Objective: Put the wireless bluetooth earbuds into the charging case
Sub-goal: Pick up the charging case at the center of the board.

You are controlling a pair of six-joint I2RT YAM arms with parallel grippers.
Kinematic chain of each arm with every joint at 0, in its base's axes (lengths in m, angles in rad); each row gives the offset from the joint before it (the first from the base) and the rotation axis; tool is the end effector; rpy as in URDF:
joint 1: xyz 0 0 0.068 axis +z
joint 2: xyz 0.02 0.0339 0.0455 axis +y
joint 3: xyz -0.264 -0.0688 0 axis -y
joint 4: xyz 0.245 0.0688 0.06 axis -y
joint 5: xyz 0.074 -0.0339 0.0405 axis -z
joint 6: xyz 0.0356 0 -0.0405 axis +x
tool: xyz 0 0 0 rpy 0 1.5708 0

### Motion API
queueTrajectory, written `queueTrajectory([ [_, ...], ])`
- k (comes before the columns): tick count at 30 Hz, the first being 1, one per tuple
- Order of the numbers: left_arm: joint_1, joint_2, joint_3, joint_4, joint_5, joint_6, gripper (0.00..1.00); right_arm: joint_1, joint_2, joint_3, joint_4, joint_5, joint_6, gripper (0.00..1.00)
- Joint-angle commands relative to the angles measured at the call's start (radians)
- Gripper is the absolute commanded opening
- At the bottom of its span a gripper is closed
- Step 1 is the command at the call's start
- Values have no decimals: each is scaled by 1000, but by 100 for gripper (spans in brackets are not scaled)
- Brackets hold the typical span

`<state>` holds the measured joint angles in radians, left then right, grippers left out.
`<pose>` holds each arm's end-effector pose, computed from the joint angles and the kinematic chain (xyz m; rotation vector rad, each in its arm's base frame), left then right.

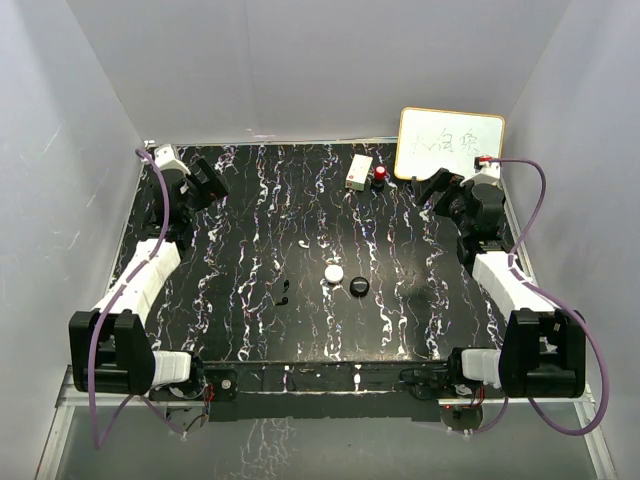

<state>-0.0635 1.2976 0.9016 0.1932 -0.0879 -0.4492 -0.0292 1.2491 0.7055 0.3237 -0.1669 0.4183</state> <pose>0.3048 -0.0162 0.3065 -0.4040 1.7357 -0.2924 0.2838 -0.0024 0.2648 0.2824 1.7857 0.4274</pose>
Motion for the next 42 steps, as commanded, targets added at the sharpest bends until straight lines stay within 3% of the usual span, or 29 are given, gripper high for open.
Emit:
queueTrajectory([
  [1, -1, -72, 29, 4, 48, 13, 99, 2, 8, 63, 32, -74, 4, 98],
  [9, 5, -62, 55, -69, 67, -112, 99, -4, 54, 89, 96, -306, 138, 98],
  [11, 9, -66, 44, -76, 56, -145, 99, -6, 89, 120, 68, -345, 145, 98],
  [16, 24, -65, 34, -111, 202, -116, 99, 3, 139, 153, -64, -369, 93, 98],
  [22, 3, -121, -161, -6, 292, -144, 99, 251, 207, 228, -308, -140, -111, 98],
  [27, -34, -107, -171, -41, 326, -118, 98, 451, 231, 248, -415, 68, -153, 98],
  [34, -159, -41, -104, -85, 318, -89, 96, 556, 246, 265, -520, 127, -146, 98],
  [42, -288, 40, -55, -109, 273, -86, 94, 619, 263, 247, -524, 119, -126, 95],
])
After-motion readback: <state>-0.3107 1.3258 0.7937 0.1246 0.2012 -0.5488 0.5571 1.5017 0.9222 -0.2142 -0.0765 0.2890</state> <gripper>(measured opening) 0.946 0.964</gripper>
